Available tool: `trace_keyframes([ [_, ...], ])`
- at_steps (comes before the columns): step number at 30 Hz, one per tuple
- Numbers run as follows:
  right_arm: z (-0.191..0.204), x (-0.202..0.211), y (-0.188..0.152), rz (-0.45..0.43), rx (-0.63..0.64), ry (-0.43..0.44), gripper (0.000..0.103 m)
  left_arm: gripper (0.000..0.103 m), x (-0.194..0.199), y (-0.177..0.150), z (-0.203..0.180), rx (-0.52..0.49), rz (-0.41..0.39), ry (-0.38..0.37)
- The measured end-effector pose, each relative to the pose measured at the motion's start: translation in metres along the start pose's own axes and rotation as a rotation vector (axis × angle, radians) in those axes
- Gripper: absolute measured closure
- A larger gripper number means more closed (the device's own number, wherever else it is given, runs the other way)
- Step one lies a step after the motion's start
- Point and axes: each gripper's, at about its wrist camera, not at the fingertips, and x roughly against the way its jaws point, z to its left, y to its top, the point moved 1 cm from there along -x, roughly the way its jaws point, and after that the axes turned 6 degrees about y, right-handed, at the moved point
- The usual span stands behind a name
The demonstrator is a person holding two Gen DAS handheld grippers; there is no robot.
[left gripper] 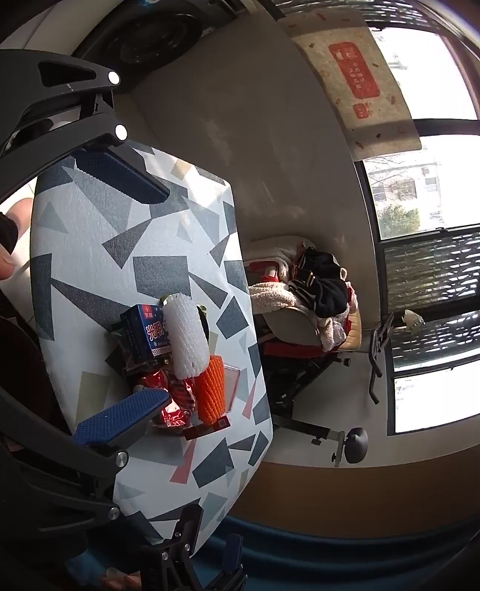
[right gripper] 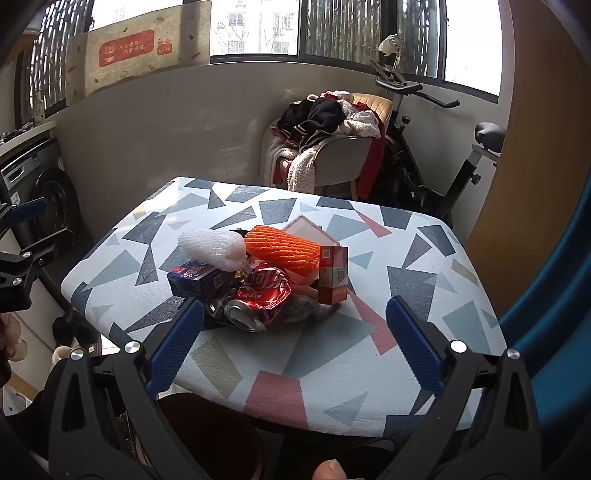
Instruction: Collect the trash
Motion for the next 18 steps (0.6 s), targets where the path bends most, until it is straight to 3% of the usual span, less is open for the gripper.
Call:
trace_keyframes([
  [18, -0.0003, -0.0003, 0.0011, 0.001, 0.000, 0.000, 0.006, 0.005, 0.0000, 0.0004, 0.0001, 0.001, -0.007, 0.002],
])
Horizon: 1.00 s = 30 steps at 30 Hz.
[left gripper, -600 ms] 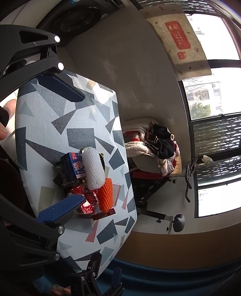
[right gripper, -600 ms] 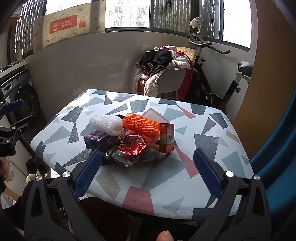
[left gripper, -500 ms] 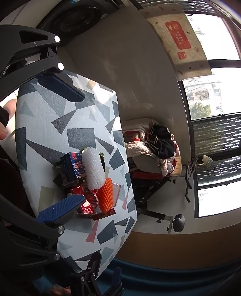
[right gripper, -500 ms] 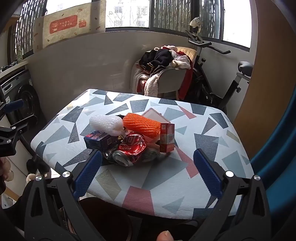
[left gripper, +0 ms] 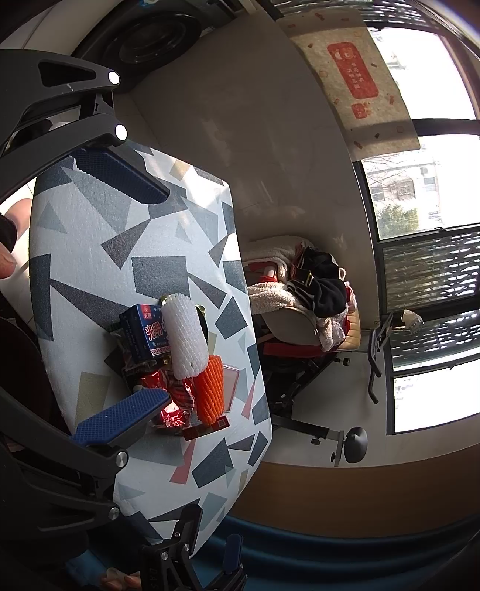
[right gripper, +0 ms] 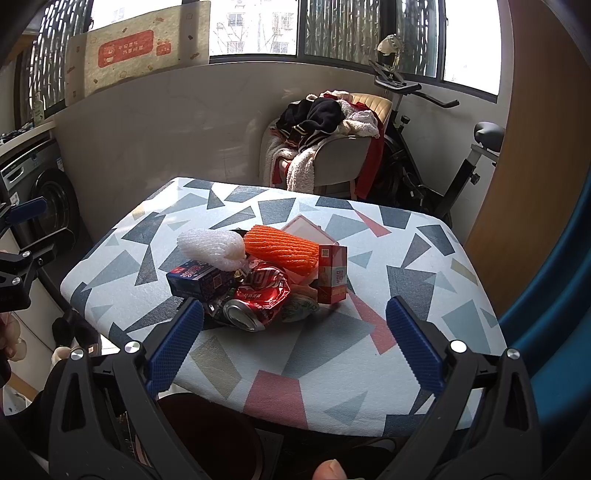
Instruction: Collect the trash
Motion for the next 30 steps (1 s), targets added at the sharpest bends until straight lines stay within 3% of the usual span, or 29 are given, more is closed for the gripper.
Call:
trace_keyframes([
  [30, 0.000, 0.005, 0.006, -0.011, 0.004, 0.000, 0.006, 0.005, 0.001, 0.005, 0.003, -0.002, -0.009, 0.002],
])
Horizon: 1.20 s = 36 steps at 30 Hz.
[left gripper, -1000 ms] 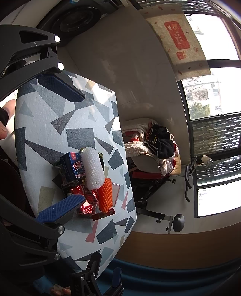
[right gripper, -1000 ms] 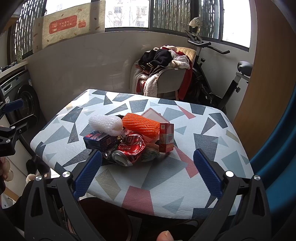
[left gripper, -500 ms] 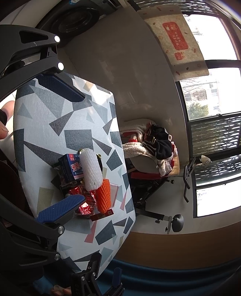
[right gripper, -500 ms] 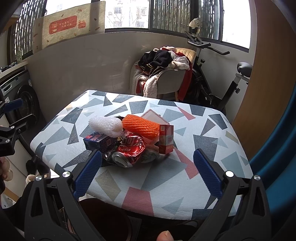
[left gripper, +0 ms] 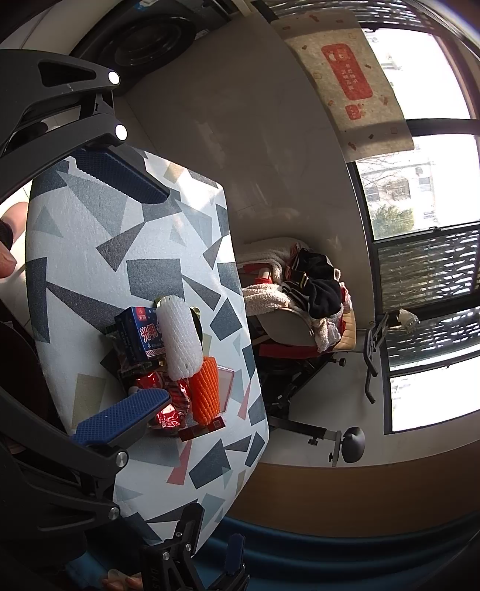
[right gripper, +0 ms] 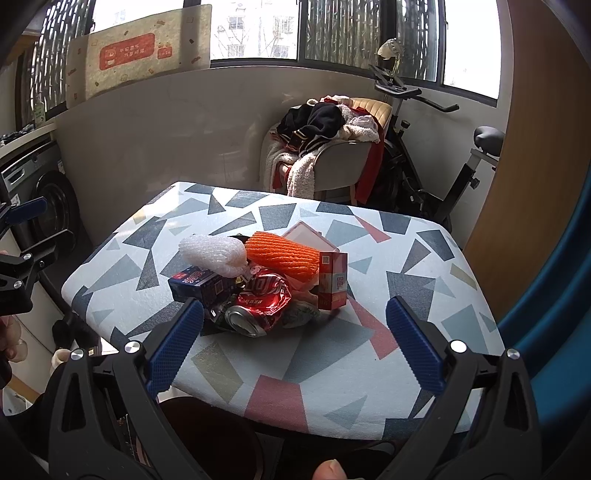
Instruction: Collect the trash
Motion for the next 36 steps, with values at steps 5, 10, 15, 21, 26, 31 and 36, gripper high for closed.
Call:
trace_keyframes([
  [5, 0.001, -0.001, -0.001, 0.000, 0.000, -0.001, 0.006, 0.005, 0.000, 0.004, 0.002, 0.000, -0.002, -0.005],
  [10, 0.001, -0.003, -0.002, 0.003, 0.002, -0.002, 0.006, 0.005, 0.001, 0.006, 0.002, -0.001, -0.005, -0.005],
  [15, 0.001, -0.003, -0.003, 0.003, 0.000, 0.000, 0.006, 0.005, 0.002, 0.006, 0.002, -0.003, -0.005, -0.005],
  [21, 0.001, -0.005, -0.004, 0.005, -0.003, -0.001, 0.006, 0.005, 0.002, 0.006, 0.002, -0.003, -0.005, -0.007],
  [26, -0.004, -0.012, -0.011, 0.004, -0.032, 0.014, 0.006, 0.005, -0.009, -0.003, 0.001, -0.001, -0.001, -0.099],
  [31, -0.010, -0.028, -0.020, 0.027, -0.069, 0.045, 0.006, 0.005, -0.035, -0.019, 0.000, 0.019, 0.060, -0.109],
  [36, -0.018, -0.046, -0.031, 0.044, -0.094, 0.043, 0.006, 0.005, -0.058, -0.034, 0.008, 0.062, 0.077, -0.144],
])
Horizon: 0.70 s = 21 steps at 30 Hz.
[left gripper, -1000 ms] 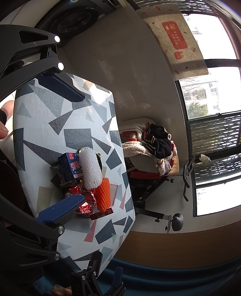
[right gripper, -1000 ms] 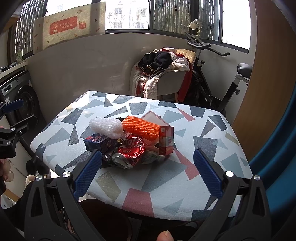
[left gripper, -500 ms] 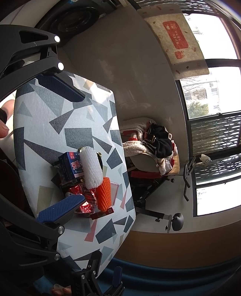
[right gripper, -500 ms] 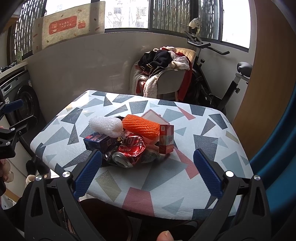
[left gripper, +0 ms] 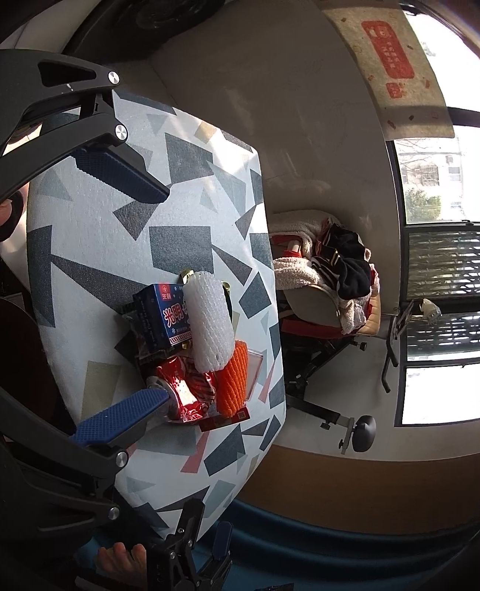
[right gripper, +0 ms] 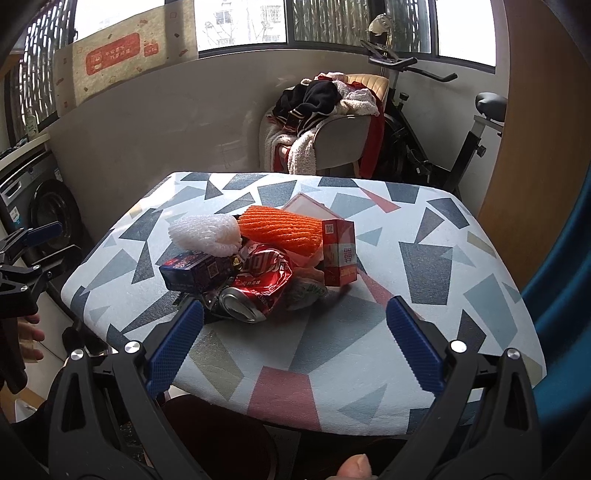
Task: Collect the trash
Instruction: 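Reach the right gripper to the red cigarette pack and close on it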
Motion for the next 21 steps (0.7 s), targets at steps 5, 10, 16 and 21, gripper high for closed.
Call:
trace_keyframes([
  [5, -0.013, -0.018, -0.008, 0.035, -0.021, -0.015, 0.006, 0.005, -0.017, -0.010, 0.012, 0.034, -0.011, -0.008],
  [10, -0.020, -0.033, -0.018, 0.060, 0.008, -0.090, 0.006, 0.005, -0.040, -0.017, 0.018, 0.013, 0.061, 0.033],
  [16, -0.037, -0.045, -0.019, 0.056, -0.052, -0.085, 0.006, 0.005, -0.065, -0.026, 0.036, 0.084, 0.149, 0.028],
  [21, -0.033, -0.062, -0.013, 0.064, -0.052, -0.057, 0.006, 0.005, -0.071, -0.027, 0.041, 0.088, 0.139, 0.035],
])
